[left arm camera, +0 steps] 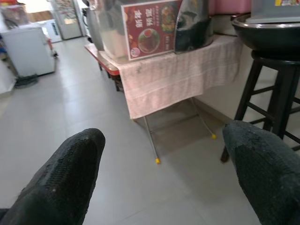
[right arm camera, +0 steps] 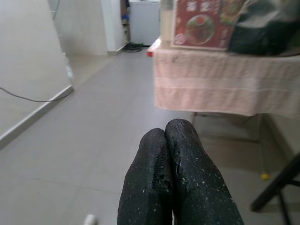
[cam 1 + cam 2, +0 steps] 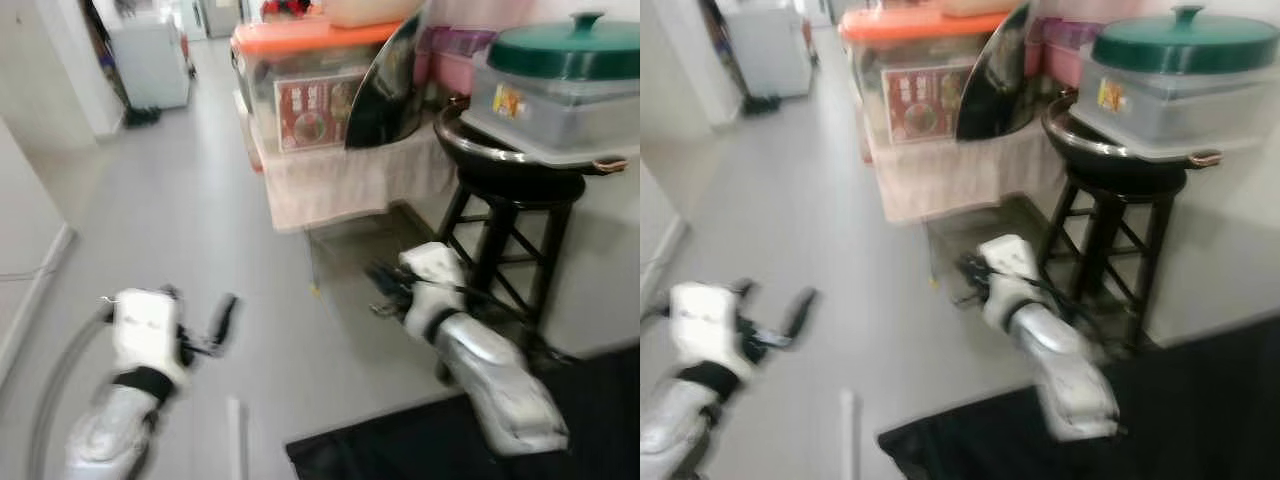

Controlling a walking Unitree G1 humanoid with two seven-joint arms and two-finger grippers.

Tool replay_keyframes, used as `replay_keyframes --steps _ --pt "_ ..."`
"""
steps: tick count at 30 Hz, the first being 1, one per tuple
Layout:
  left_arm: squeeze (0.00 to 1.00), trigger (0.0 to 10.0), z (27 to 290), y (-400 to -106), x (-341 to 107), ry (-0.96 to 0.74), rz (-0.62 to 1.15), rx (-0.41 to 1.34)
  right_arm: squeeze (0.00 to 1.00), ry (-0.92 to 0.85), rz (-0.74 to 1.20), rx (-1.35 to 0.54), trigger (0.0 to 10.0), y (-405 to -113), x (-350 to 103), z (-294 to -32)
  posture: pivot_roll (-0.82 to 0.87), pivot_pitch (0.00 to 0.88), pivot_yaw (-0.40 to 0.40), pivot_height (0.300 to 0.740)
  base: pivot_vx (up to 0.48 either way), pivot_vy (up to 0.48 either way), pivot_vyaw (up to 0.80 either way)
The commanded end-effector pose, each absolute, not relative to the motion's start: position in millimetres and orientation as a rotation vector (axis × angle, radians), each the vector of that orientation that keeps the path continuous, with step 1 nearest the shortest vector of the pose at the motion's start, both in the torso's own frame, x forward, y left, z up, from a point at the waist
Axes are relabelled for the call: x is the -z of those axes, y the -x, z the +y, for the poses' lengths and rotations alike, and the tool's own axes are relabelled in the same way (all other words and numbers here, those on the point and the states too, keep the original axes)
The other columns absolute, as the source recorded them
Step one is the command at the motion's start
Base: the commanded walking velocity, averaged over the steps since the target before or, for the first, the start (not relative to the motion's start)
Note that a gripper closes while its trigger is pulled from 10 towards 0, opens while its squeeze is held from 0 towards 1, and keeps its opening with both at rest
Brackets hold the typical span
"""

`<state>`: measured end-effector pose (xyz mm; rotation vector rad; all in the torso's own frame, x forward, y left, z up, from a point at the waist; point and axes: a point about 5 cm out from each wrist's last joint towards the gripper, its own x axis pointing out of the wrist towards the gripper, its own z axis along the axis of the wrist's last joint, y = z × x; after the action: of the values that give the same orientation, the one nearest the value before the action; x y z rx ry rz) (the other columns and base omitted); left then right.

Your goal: Building children table

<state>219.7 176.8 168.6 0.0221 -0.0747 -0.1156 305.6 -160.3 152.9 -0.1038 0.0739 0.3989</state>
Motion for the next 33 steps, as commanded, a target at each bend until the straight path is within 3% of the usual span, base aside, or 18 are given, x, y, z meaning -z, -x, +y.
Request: replay_keyframes --steps 1,8,13,28,33 --pt "0.0 10.0 182.9 -218.2 -166.6 -0.031 -0.058 0.09 0.0 0.087 0.076 -0.43 10.0 -304.8 -151.1 -150.3 0.01 0.0 0.023 0.74 0.0 0.0 0.0" --pt "0.0 10.0 185.4 -217.2 -168.0 -0.021 -0.064 0.072 0.0 0.109 0.078 -0.436 10.0 -304.6 -151.0 -149.6 0.01 0.0 0.023 0.74 0.0 0.0 0.0" --pt "0.0 10.0 187.1 -217.0 -168.3 -0.01 -0.067 0.067 0.0 0.121 0.058 -0.481 10.0 -301.4 -151.5 -146.8 0.01 0.0 0.021 0.74 0.345 0.0 0.8" --pt "0.0 10.0 185.6 -216.5 -166.7 -0.011 -0.061 0.073 0.0 0.112 0.077 -0.476 10.0 -302.6 -150.3 -146.6 0.0 0.0 0.021 0.74 0.385 0.0 0.0" --pt "0.0 10.0 187.2 -217.1 -165.8 -0.004 -0.057 0.047 0.0 0.136 0.072 -0.505 10.0 -300.6 -150.0 -145.0 0.0 0.0 0.021 0.74 0.0 0.0 0.32"
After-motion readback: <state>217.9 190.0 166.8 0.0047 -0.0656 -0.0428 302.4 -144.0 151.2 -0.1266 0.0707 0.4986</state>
